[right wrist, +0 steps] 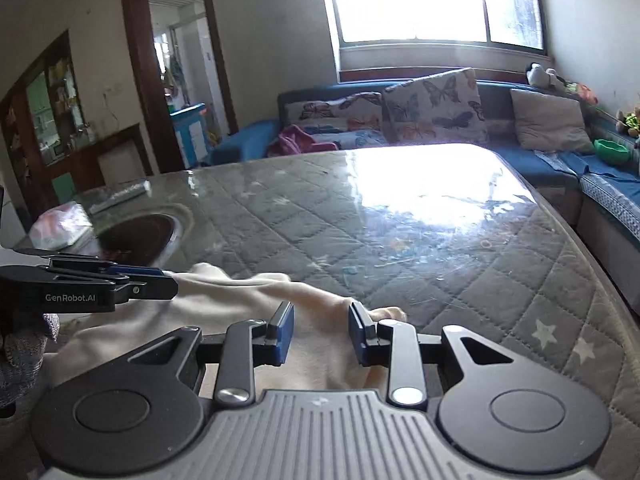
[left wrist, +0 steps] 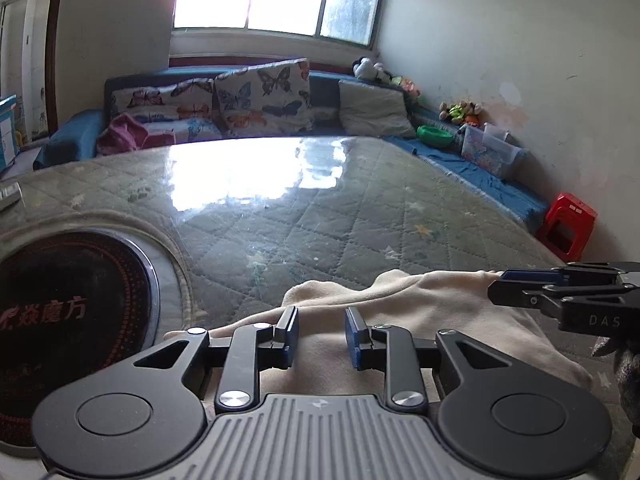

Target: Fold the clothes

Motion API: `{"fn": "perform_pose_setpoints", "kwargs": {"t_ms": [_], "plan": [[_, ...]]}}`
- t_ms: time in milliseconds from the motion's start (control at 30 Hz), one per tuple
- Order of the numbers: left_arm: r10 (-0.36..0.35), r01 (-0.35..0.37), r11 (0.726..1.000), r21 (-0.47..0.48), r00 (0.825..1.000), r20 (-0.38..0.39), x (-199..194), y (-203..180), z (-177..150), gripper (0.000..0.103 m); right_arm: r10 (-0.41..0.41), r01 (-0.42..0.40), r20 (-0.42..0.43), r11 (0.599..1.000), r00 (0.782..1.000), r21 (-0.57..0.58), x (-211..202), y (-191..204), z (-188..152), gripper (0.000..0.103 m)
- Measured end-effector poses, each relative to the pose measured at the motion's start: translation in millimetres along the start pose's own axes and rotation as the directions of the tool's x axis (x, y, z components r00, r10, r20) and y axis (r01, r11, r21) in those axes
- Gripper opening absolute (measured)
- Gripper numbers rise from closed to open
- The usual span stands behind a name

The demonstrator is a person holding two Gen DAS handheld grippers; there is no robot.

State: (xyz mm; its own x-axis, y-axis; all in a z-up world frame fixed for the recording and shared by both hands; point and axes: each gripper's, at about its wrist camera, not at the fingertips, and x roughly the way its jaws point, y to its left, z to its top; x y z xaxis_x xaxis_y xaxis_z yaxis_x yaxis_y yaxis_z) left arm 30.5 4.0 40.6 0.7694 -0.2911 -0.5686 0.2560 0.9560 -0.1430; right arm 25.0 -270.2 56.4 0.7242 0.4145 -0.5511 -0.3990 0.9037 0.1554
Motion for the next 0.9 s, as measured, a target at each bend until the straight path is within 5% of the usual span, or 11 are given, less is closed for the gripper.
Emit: {"fn": "perform_pose_setpoints", "kwargs": {"t_ms": [233, 600, 700, 900], "plan": [[0.005, -0.004, 1.000, -0.025, 0.999, 0.038, -47, 1, -30, 0.026, 0.063, -0.065, -0.024, 0.995, 0.998, -0.078, -19, 22, -16, 0.032], [0.139, -0.136, 0.987, -0.091, 0.990, 0.030, -60, 32, -50, 0.025, 0.055, -0.057, -0.025, 0.991, 0.998, -0.124, -26, 34, -28, 0.036], [0.128, -0.123, 0.988, -0.097, 0.990, 0.052, -69, 33, -51, 0.023, 0.063, -0.066, -0.026, 0.986, 0.998, -0.150, -29, 40, -31, 0.037], [0.116, -0.117, 0.993, 0.025, 0.993, 0.035, -66, 10, -61, 0.024, 0.055, -0.064, -0.049, 0.977, 0.997, -0.202, -28, 48, -43, 0.037]]}}
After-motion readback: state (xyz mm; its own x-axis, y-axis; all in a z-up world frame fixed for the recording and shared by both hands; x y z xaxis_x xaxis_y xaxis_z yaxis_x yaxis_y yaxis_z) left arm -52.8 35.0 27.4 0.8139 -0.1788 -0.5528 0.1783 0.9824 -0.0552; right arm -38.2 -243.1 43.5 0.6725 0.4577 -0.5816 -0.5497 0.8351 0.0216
